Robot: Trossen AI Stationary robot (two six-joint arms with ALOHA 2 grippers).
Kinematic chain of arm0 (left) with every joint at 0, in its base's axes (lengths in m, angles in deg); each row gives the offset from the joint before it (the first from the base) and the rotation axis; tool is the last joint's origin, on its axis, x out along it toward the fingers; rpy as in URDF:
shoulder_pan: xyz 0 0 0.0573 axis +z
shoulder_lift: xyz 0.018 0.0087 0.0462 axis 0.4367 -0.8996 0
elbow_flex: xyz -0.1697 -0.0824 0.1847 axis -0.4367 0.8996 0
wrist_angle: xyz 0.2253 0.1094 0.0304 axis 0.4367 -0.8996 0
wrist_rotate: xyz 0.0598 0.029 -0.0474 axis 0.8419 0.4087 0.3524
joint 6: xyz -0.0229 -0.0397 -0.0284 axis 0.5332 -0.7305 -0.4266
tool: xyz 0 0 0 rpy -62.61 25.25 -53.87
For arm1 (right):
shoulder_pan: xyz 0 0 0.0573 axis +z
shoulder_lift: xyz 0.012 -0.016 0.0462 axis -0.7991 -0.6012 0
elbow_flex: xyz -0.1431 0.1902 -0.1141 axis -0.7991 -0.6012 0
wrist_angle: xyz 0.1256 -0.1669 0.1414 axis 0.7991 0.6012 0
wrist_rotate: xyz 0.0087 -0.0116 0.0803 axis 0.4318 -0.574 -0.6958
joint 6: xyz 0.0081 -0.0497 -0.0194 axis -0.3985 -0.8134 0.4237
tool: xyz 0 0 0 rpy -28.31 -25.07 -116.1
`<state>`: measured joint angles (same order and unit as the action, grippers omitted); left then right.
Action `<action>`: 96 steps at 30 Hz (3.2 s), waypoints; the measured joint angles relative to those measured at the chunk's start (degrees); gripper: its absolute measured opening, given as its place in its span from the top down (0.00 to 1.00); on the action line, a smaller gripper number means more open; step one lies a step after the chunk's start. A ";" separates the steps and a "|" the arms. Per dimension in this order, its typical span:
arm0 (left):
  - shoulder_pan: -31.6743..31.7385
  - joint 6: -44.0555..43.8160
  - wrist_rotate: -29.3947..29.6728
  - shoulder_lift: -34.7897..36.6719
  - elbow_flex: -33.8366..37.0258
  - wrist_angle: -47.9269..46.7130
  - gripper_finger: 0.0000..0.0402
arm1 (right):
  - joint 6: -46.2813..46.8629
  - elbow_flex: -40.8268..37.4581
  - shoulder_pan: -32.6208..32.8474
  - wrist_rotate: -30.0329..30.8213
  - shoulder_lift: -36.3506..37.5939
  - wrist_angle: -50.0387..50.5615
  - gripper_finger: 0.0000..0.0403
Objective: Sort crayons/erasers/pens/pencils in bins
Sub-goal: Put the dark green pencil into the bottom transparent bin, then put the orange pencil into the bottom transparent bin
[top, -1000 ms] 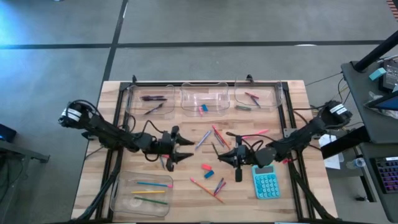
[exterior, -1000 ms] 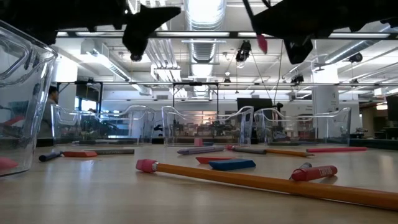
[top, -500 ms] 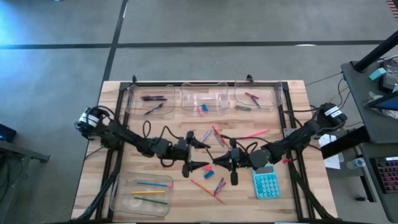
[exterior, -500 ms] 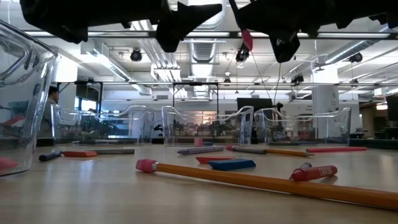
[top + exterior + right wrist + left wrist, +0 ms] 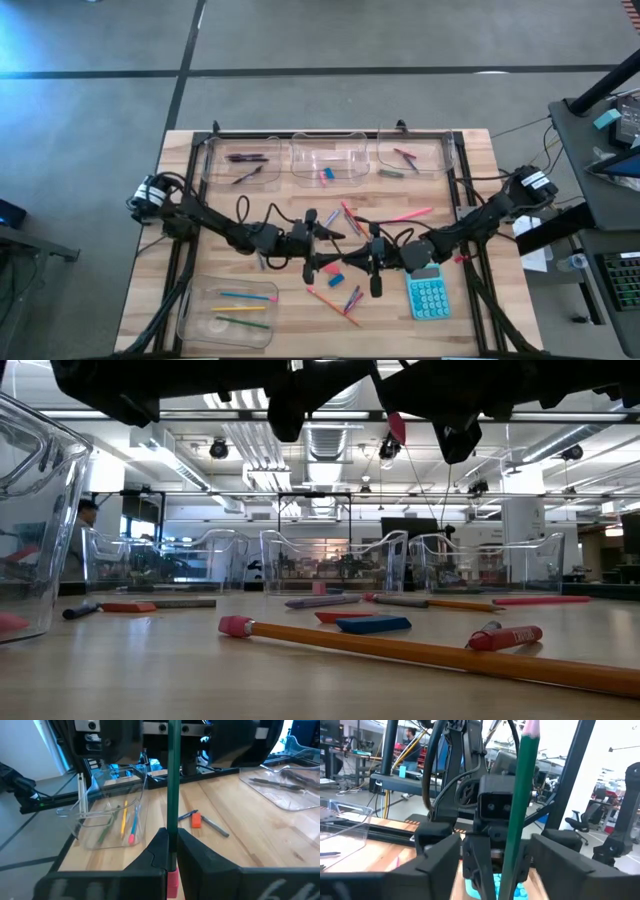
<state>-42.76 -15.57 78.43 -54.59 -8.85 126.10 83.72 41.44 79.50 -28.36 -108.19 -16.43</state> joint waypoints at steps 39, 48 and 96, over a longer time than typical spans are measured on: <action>-11.63 -14.97 -1.13 35.85 -8.03 -85.16 0.98 | 3.50 -0.02 0.13 -0.46 0.07 -0.03 0.09; -26.73 -26.11 -1.14 29.18 -22.22 -104.66 0.98 | 4.10 -0.02 0.13 -0.46 0.07 0.13 0.08; -27.80 11.62 23.34 23.95 -18.04 -75.34 0.63 | 5.83 -0.04 0.02 1.59 0.13 8.31 0.08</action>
<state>-70.56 -3.95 101.77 -30.64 -26.89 50.75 89.55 41.40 79.52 -26.77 -108.06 -8.13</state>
